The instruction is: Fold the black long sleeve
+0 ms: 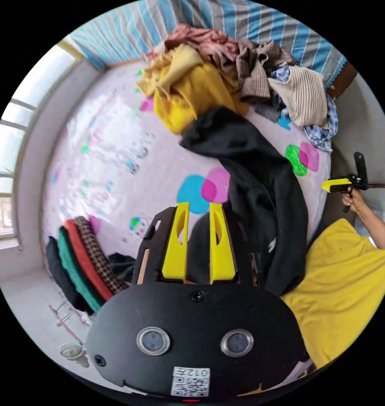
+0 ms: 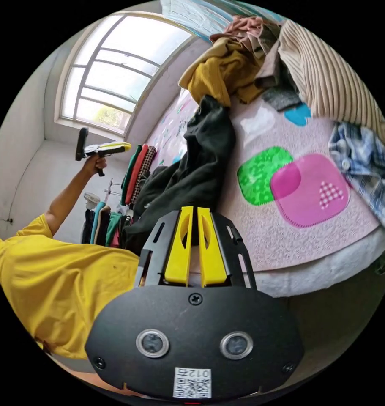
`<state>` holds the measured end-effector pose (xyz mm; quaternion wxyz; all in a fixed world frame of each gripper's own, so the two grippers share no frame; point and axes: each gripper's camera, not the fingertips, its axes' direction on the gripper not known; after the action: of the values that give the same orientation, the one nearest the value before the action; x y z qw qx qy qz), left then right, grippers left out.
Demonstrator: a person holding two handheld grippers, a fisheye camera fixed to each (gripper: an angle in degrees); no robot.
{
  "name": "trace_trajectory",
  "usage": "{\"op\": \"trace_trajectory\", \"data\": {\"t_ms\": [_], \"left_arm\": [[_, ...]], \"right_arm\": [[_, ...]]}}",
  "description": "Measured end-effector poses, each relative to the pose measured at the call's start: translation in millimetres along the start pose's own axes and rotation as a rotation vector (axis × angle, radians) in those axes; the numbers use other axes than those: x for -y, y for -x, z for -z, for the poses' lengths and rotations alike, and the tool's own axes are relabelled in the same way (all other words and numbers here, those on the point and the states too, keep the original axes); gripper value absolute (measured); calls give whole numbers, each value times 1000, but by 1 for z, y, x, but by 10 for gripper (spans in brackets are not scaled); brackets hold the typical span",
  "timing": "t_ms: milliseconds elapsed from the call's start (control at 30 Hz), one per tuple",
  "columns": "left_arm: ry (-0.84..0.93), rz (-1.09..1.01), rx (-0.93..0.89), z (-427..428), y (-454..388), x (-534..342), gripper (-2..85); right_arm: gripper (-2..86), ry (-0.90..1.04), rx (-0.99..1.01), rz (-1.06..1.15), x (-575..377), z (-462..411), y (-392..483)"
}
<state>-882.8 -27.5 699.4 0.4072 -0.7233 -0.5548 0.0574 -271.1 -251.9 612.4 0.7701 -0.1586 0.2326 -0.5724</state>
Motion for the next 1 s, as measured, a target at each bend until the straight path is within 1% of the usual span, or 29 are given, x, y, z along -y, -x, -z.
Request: {"op": "trace_trajectory", "data": {"t_ms": [33,167,267,367,467,500,567,667,733,767,800,833,867,933,1000], "left_arm": [[25,4,-55,-21,11,0,87],[22,-40,-57,-55,23,14,110],[39,-146,-19,-67,29,38,120],[124,-272,-23,-82,37,63,116],[276,-352,-141,-103,47,80,97],[338,-352,-231,-109,52,82,85],[350,-321,-249,-107,62,79,64],[319,-274,-240,-88,81,57,35],[240,-215,-201,-59,101,22,18],[210,-192,-202,-50,106,12,15],[142,-139,-209,-29,118,-12,11],[65,-86,-218,-6,130,-37,8],[31,-59,-228,5,135,-50,7],[-79,33,-215,43,148,-103,4],[-129,81,-185,66,151,-139,3]], "right_arm": [[15,27,12,-22,-5,-7,-8],[16,96,48,-79,-9,-20,-28],[17,123,42,-85,-5,-21,-35],[18,111,52,-92,-2,-17,-38],[22,100,64,-110,-3,-12,-41],[25,100,63,-116,-4,-11,-42],[33,104,58,-131,-5,-9,-44],[66,102,29,-171,-6,-2,-51],[107,91,35,-213,-6,4,-59],[113,92,42,-217,-5,4,-60],[127,95,62,-224,-4,3,-63],[133,108,84,-232,-1,-2,-65],[136,120,93,-236,0,-6,-66],[135,158,133,-235,8,-27,-64],[119,192,173,-218,16,-47,-54]]}}
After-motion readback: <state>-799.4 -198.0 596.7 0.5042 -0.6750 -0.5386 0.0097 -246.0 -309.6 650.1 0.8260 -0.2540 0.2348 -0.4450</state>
